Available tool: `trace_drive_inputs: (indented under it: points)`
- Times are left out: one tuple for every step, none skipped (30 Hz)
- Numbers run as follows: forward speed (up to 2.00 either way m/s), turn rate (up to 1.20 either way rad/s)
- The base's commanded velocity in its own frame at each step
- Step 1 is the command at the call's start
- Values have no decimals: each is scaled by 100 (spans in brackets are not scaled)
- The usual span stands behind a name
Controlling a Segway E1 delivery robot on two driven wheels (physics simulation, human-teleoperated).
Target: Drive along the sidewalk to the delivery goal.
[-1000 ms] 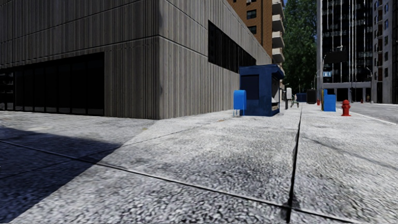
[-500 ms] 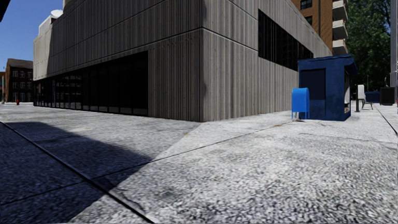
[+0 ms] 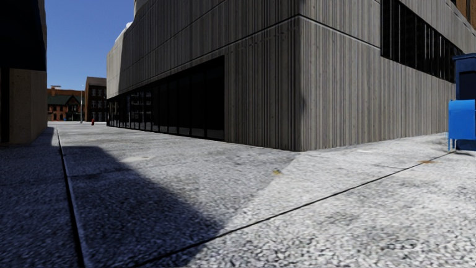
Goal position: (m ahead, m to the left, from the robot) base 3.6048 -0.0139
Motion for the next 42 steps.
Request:
trace_drive_inputs:
  points:
    - [200,0]
    - [200,0]
    - [200,0]
    - [200,0]
    - [200,0]
    - [200,0]
    - [200,0]
    - [200,0]
    - [200,0]
    - [200,0]
    - [200,0]
    - [200,0]
    - [200,0]
    - [200,0]
    - [200,0]
    - [200,0]
    - [200,0]
    - [200,0]
    - [200,0]
    - [200,0]
    - [200,0]
    - [200,0]
    - [200,0]
    - [200,0]
    - [200,0]
    - [200,0]
    - [200,0]
    - [200,0]
    - [200,0]
    - [200,0]
    - [200,0]
    - [200,0]
    - [193,0]
    - [171,-8]
    - [171,-8]
    - [153,-21]
    - [143,-25]
    - [138,-26]
    - [134,-27]
    - [134,-27]
    - [130,-27]
    - [126,-27]
